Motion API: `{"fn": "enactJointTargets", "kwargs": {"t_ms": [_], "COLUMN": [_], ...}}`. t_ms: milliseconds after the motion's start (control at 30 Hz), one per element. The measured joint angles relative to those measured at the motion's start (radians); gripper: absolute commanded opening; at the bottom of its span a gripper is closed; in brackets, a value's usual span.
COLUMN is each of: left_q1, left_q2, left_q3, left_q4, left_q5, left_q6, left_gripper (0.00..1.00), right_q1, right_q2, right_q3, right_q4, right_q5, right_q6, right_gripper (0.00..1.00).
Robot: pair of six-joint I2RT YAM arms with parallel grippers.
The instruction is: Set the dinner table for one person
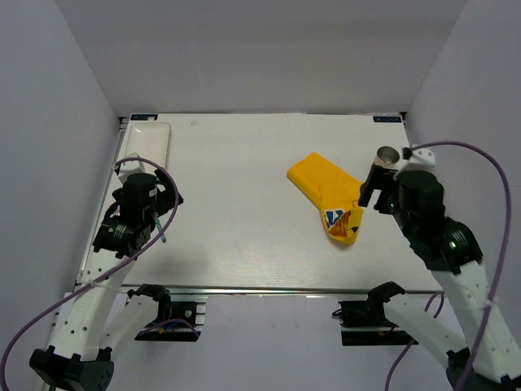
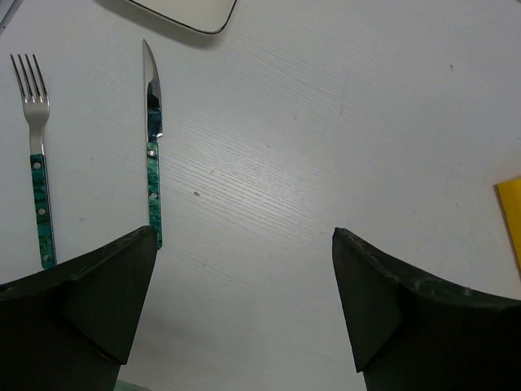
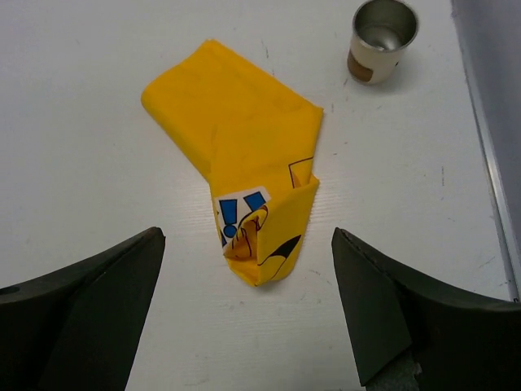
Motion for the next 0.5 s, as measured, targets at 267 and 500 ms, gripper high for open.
{"fn": "enactJointTargets", "kwargs": {"t_ms": [267,500], "left_q1": [0.0,0.0], "left_q2": [0.005,0.032], "left_q3": [0.0,0.0], "left_q4": [0.0,0.0], "left_q5": [0.001,0.017], "left_q6": [0.001,0.005], "left_gripper": [0.98,0.98], "right_q1": [0.005,0.01], "right_q2": [0.531,0.822], "right_q3": [-0.024,-0.042], "right_q4": [0.124,0.23], "right_q5": [-0.1,-0.1], "right_q6": [-0.005,-0.038], "right_gripper": [0.84,0.79]}}
